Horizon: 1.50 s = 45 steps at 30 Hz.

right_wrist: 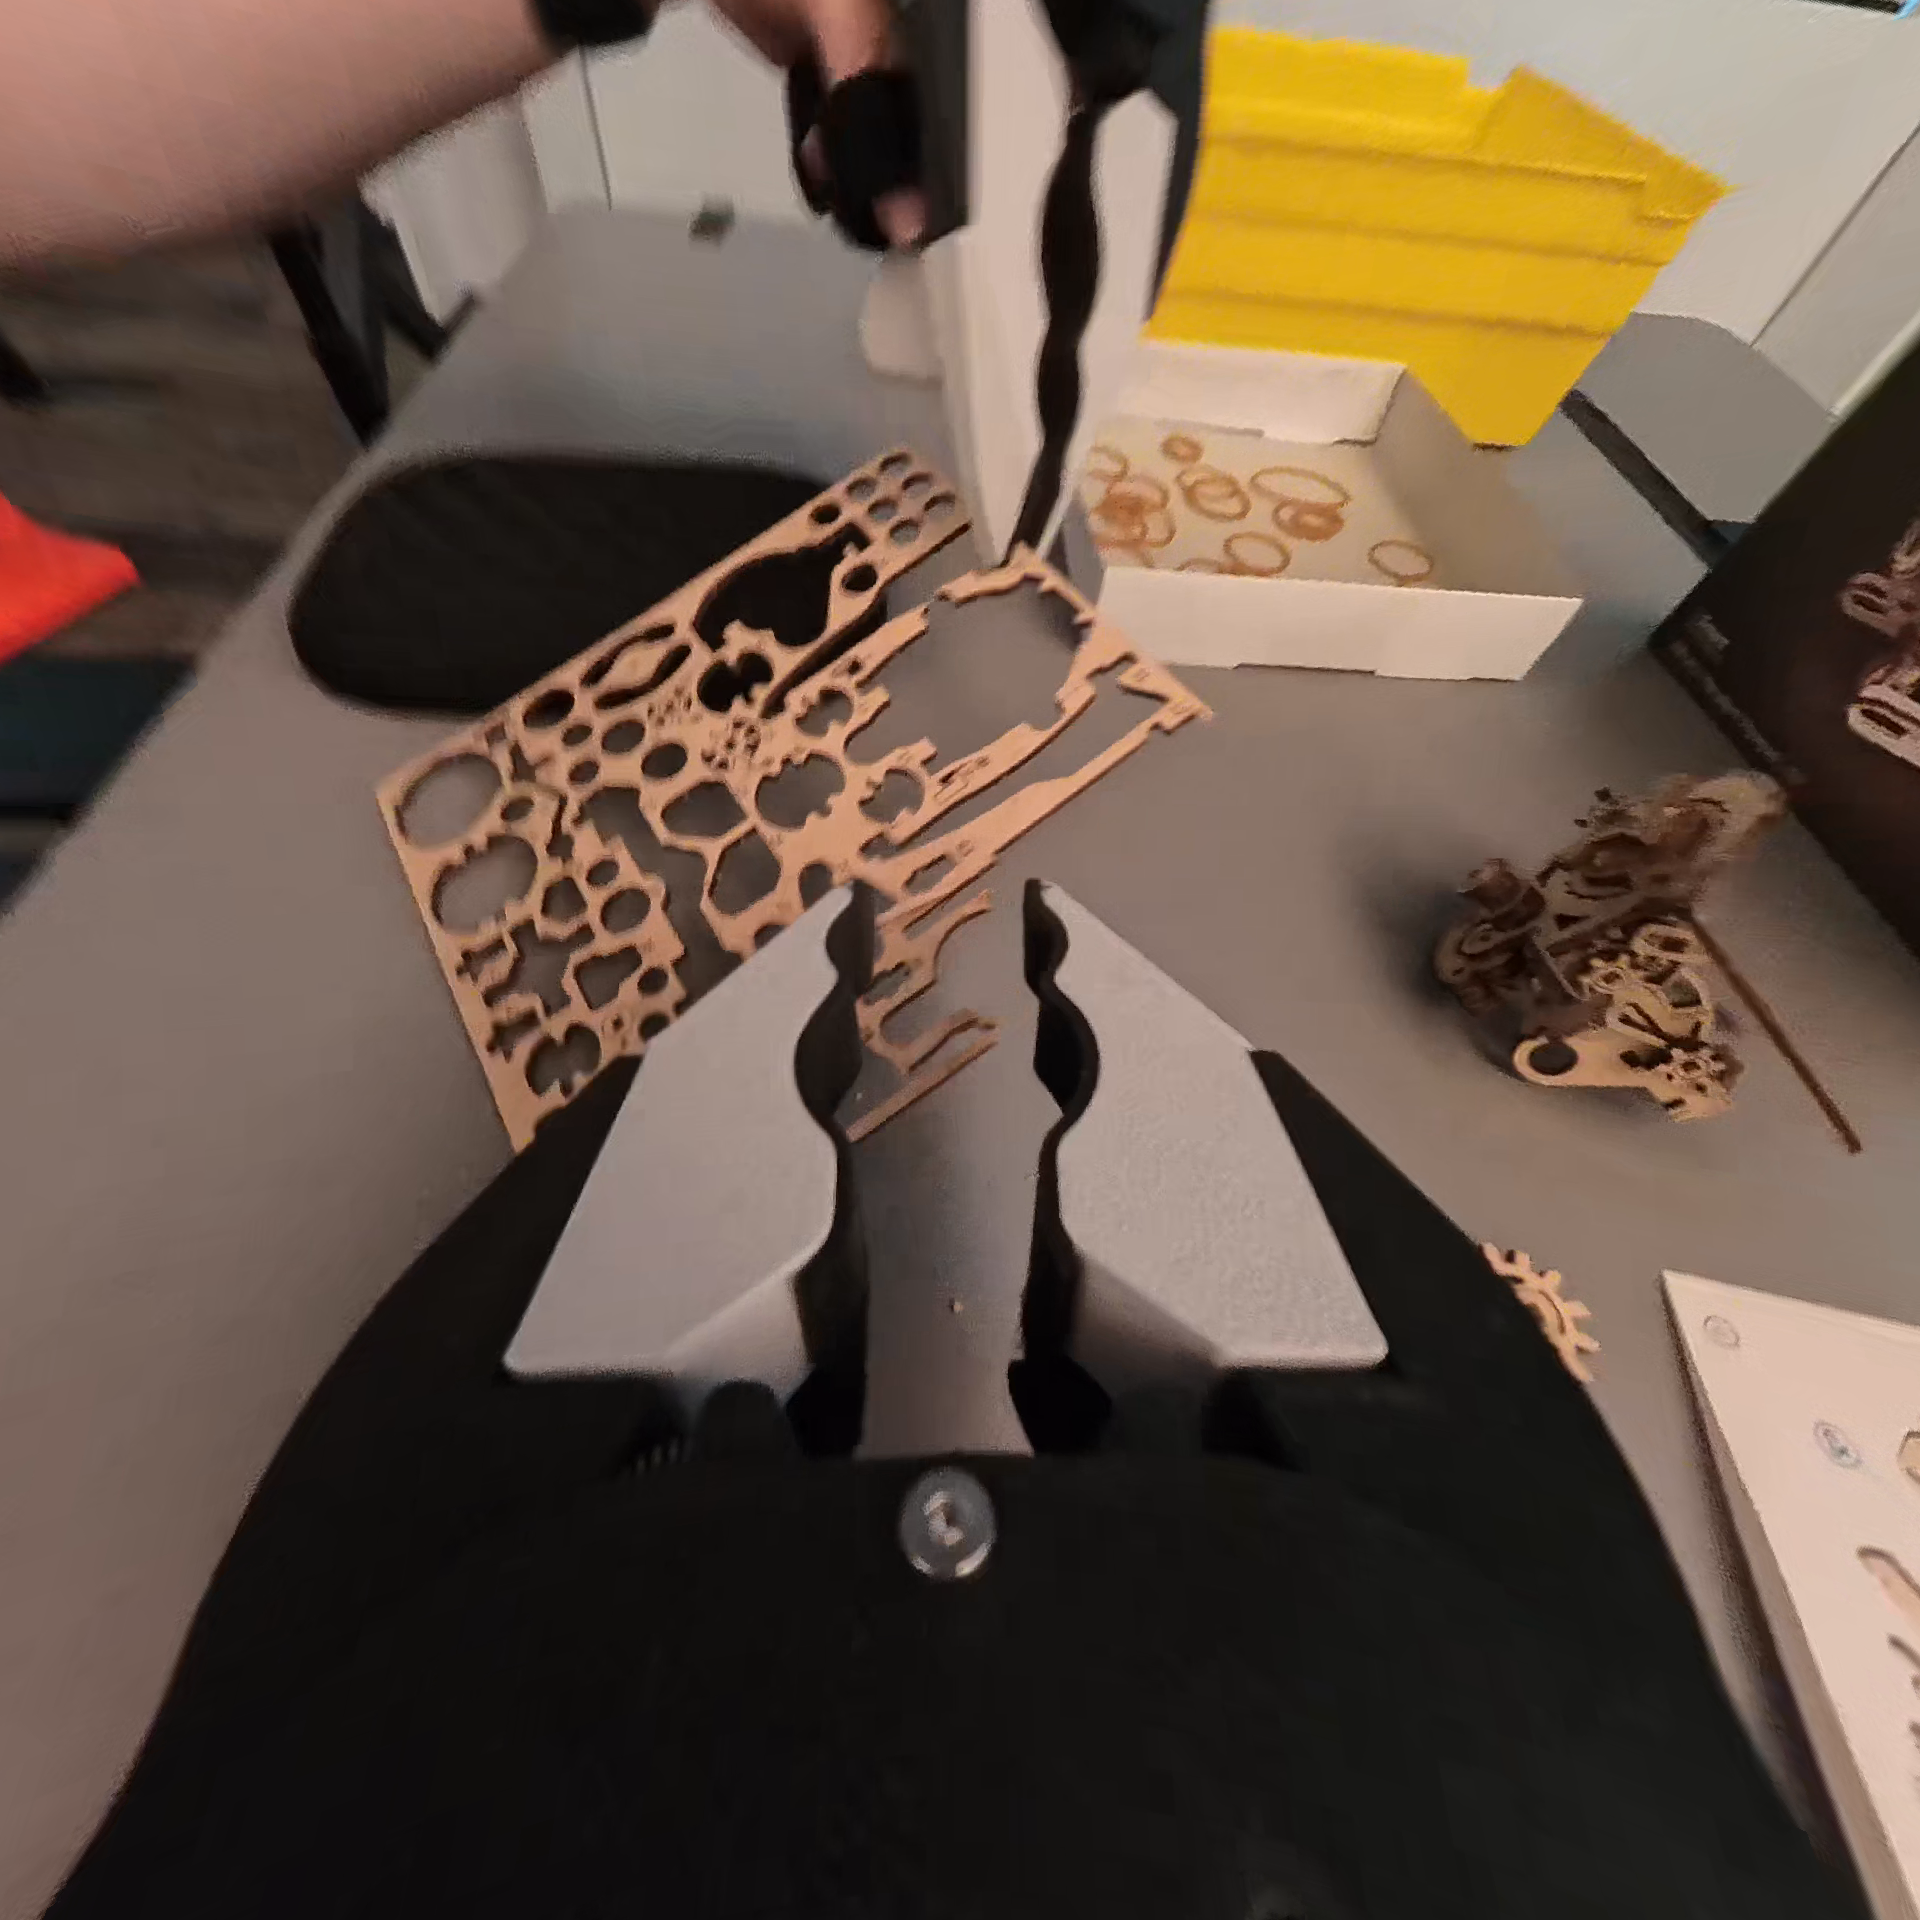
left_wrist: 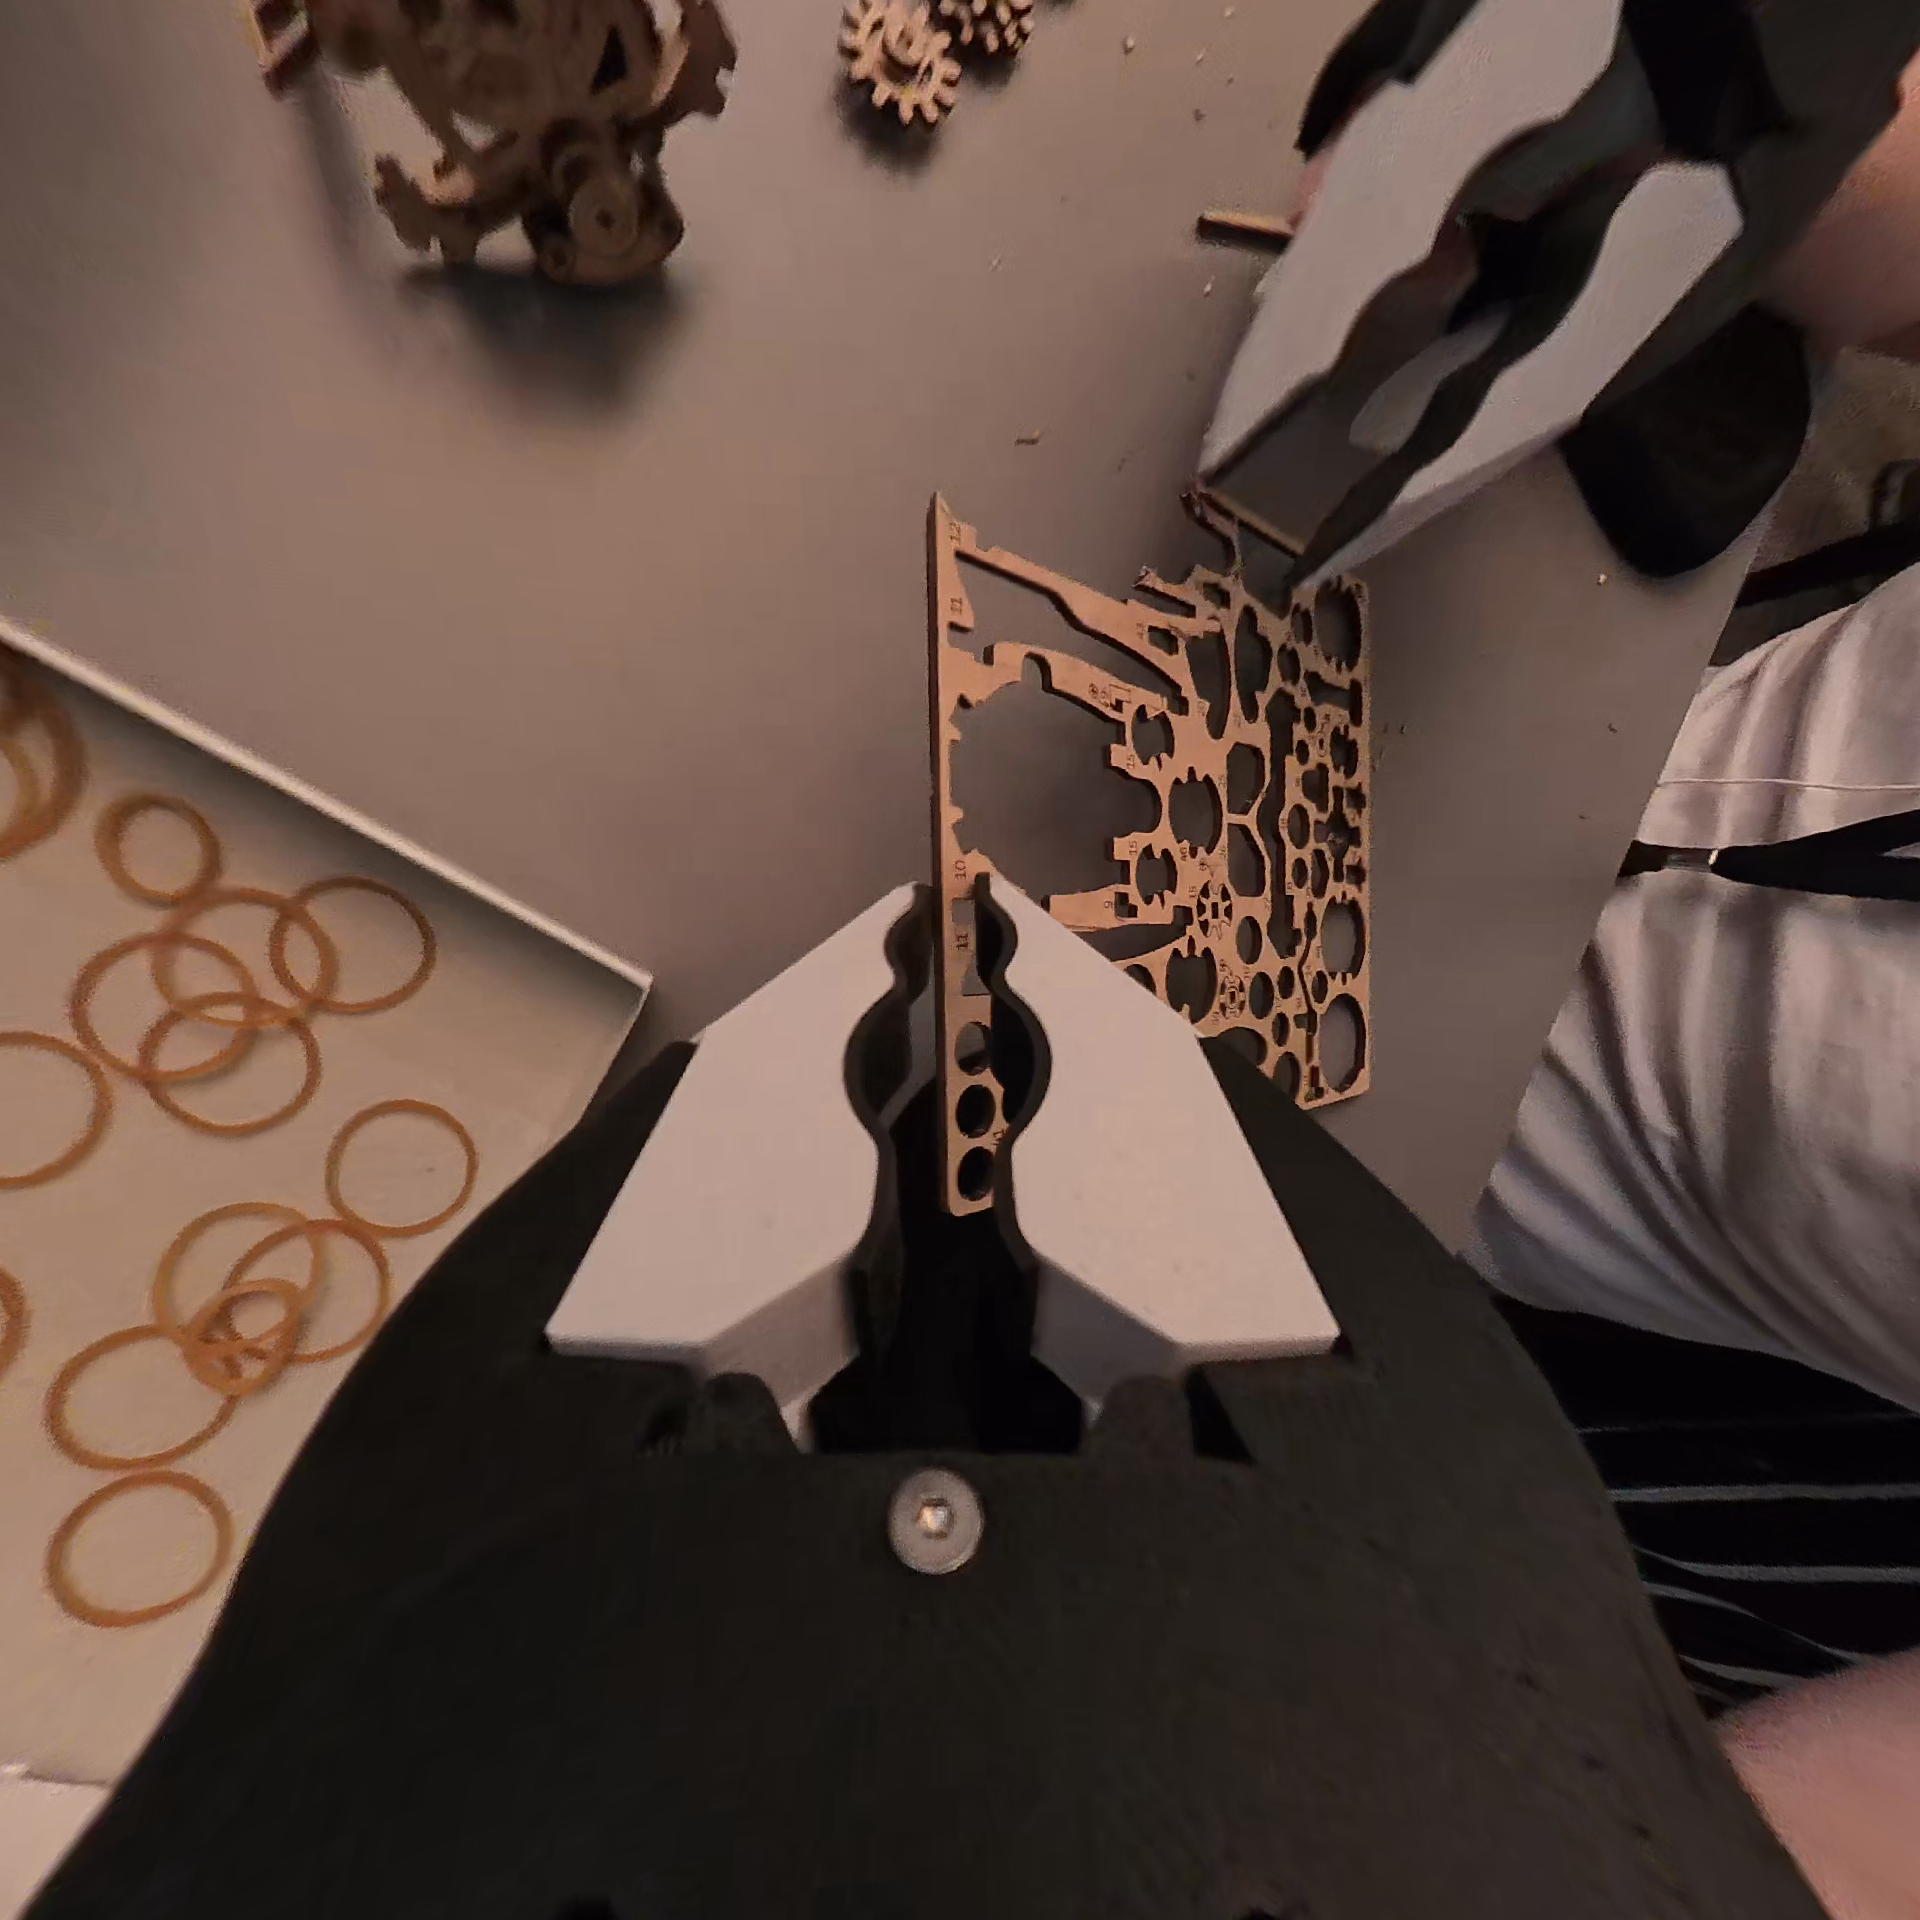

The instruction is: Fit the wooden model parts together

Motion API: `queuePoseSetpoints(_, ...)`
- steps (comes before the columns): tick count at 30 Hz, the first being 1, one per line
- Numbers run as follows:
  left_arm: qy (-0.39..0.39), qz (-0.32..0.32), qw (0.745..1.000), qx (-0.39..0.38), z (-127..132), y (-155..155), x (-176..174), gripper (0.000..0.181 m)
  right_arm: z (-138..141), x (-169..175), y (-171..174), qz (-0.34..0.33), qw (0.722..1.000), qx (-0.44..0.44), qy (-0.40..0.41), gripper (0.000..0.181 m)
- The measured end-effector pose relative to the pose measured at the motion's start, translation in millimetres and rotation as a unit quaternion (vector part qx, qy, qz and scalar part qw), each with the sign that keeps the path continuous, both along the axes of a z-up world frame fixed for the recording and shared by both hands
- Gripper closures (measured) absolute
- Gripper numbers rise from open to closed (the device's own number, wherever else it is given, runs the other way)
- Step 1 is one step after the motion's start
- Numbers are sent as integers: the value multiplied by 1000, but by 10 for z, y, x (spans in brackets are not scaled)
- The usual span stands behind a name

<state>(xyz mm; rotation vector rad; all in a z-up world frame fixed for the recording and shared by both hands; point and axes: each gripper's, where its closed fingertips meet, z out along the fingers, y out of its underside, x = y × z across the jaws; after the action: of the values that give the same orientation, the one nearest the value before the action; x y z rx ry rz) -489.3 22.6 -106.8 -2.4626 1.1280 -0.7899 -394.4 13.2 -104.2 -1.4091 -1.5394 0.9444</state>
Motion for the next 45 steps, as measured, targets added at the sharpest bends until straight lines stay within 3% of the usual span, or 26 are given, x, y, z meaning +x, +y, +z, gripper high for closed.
queuePoseSetpoints(3, 6, -22, 999, 41, 154, -26, 92, 175, 247, 27, 161, -29, 993, -105, 45, 150)
queuePoseSetpoints(5, 4, -28, 998, 51, 253, -55, 164, 176, 244, 41, 303, -51, 983, -172, 31, 149)
queuePoseSetpoints(10, -4, -47, 996, 75, 441, -87, 345, 177, 326, 15, 150, 20, 952, -300, 51, 141)
queuePoseSetpoints(14, -8, -61, 995, 82, 529, -127, 468, 177, 307, 34, 2, 66, 939, -334, 39, 162)
queuePoseSetpoints(15, -14, -65, 994, 82, 563, -147, 509, 178, 300, 52, -35, 76, 939, -334, 32, 176)
queuePoseSetpoints(19, -47, -61, 990, 117, 806, -133, 616, 178, 567, 183, -40, 97, 928, -353, 69, 180)
queuePoseSetpoints(22, -95, -14, 974, 204, 1195, 18, 572, 159, 740, 354, 99, 80, 929, -350, 90, 180)
queuePoseSetpoints(26, -177, 64, 929, 320, 1666, 125, 404, 131, 1083, 631, 269, 60, 935, -327, 123, 180)
queuePoseSetpoints(29, -254, 95, 885, 378, 1819, 92, 374, 130, 1470, 902, 399, 38, 937, -303, 170, 180)
queuePoseSetpoints(31, -322, 97, 873, 354, 1798, 52, 507, 117, 1729, 1110, 425, 32, 937, -284, 199, 180)
queuePoseSetpoints(33, -346, 77, 880, 317, 1679, 52, 716, 115, 1946, 1325, 453, 17, 937, -268, 224, 180)
queuePoseSetpoints(37, -373, 8, 868, 329, 1752, 22, 1241, 124, 2262, 1724, 453, -2, 932, -249, 263, 180)
queuePoseSetpoints(42, -368, -42, 870, 325, 1927, 89, 1826, 130, 2496, 2132, 424, -30, 930, -218, 294, 180)
queuePoseSetpoints(45, -377, -56, 880, 284, 1947, 147, 2055, 149, 2638, 2369, 422, -49, 928, -196, 314, 180)
